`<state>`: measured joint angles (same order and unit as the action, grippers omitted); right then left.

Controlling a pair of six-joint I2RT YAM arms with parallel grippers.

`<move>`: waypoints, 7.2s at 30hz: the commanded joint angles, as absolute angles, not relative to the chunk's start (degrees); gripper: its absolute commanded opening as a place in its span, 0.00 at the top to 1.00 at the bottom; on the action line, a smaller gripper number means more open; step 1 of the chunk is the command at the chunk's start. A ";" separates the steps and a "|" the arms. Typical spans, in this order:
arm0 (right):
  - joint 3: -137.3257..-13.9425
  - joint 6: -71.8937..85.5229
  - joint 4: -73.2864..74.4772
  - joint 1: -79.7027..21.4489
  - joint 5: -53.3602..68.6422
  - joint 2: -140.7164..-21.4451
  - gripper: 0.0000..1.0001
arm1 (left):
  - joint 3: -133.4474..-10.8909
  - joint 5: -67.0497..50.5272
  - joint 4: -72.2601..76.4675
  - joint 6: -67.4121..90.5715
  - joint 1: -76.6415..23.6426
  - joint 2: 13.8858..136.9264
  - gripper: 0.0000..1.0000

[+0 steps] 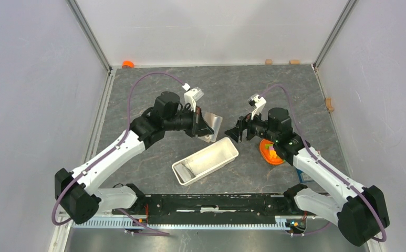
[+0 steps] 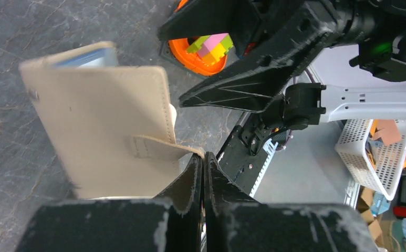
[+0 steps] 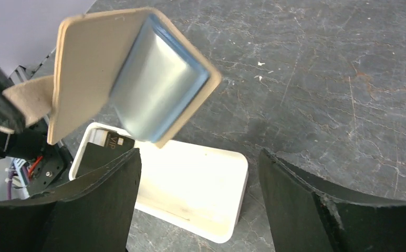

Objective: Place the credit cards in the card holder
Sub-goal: Open the card holder at the center of the board.

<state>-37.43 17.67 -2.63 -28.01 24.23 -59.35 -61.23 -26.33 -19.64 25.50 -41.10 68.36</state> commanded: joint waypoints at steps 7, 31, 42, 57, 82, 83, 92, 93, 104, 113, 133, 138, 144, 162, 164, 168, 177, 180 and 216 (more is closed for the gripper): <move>-35.40 17.17 -7.24 -28.04 16.50 -59.38 0.13 | -64.20 -38.71 -16.82 25.91 -31.34 79.44 0.98; -37.62 22.63 -17.74 -27.32 22.19 -78.87 0.25 | -74.10 -32.47 -21.37 21.64 -21.26 108.08 0.98; -52.35 25.23 -17.94 -27.33 28.38 -96.44 0.46 | -76.03 -29.77 -26.46 18.11 -17.97 112.69 0.98; -63.65 16.68 -4.78 -33.81 8.49 -101.83 0.29 | -76.39 -33.31 -24.35 18.46 -17.93 108.64 0.98; -66.74 17.48 -3.71 -40.08 -4.21 -105.96 0.28 | -75.94 -37.71 -22.33 19.69 -17.92 106.57 0.98; -67.08 17.28 -3.42 -40.08 -4.41 -106.33 0.28 | -75.94 -37.80 -22.33 19.69 -17.93 106.54 0.98; -68.62 16.93 -2.92 -40.08 -3.43 -109.00 0.27 | -75.95 -38.18 -22.24 19.71 -17.99 106.63 0.98; -68.83 16.90 -2.79 -40.14 -3.84 -109.30 0.27 | -75.93 -38.30 -22.15 19.73 -17.90 106.61 0.98; -69.36 18.14 1.89 -39.84 -17.77 -110.07 0.40 | -77.02 -33.64 -25.30 18.02 -17.93 106.86 0.98; -63.63 19.82 0.45 -36.24 -16.03 -109.00 0.47 | -78.79 -25.98 -30.25 16.11 -17.14 109.37 0.98; -52.43 15.84 -11.36 -31.63 7.21 -91.71 0.44 | -78.15 -29.38 -27.91 14.17 -17.09 107.47 0.98; -53.38 15.72 -15.81 -34.21 12.10 -91.25 0.48 | -77.97 -29.97 -27.51 14.24 -17.05 106.79 0.98; -60.14 13.00 -15.24 -36.06 11.48 -99.35 0.44 | -77.96 -29.78 -27.51 14.79 -17.10 107.05 0.98; -68.14 8.29 -11.53 -39.70 3.77 -110.76 0.33 | -78.08 -30.41 -27.50 15.11 -17.13 107.23 0.98; -68.62 8.35 -11.17 -39.81 3.15 -111.49 0.33 | -78.08 -30.53 -27.51 15.12 -17.08 107.23 0.98; -69.38 8.44 -10.72 -39.90 2.30 -113.00 0.33 | -78.05 -30.50 -27.51 15.10 -17.06 107.14 0.98; -70.84 7.75 -8.21 -41.47 -8.52 -114.78 0.33 | -78.14 -30.92 -27.50 15.17 -17.05 107.14 0.98; -70.93 7.92 -7.03 -42.59 -16.00 -114.66 0.32 | -78.22 -30.87 -27.51 15.16 -17.05 107.14 0.98; -70.38 4.86 -14.38 -41.57 -6.50 -113.83 0.23 | -80.22 -27.69 -31.33 12.04 -17.05 108.72 0.98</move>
<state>-68.23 6.04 -12.45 -41.52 -8.43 -112.51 -78.17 -27.51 -31.29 14.63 -17.32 109.71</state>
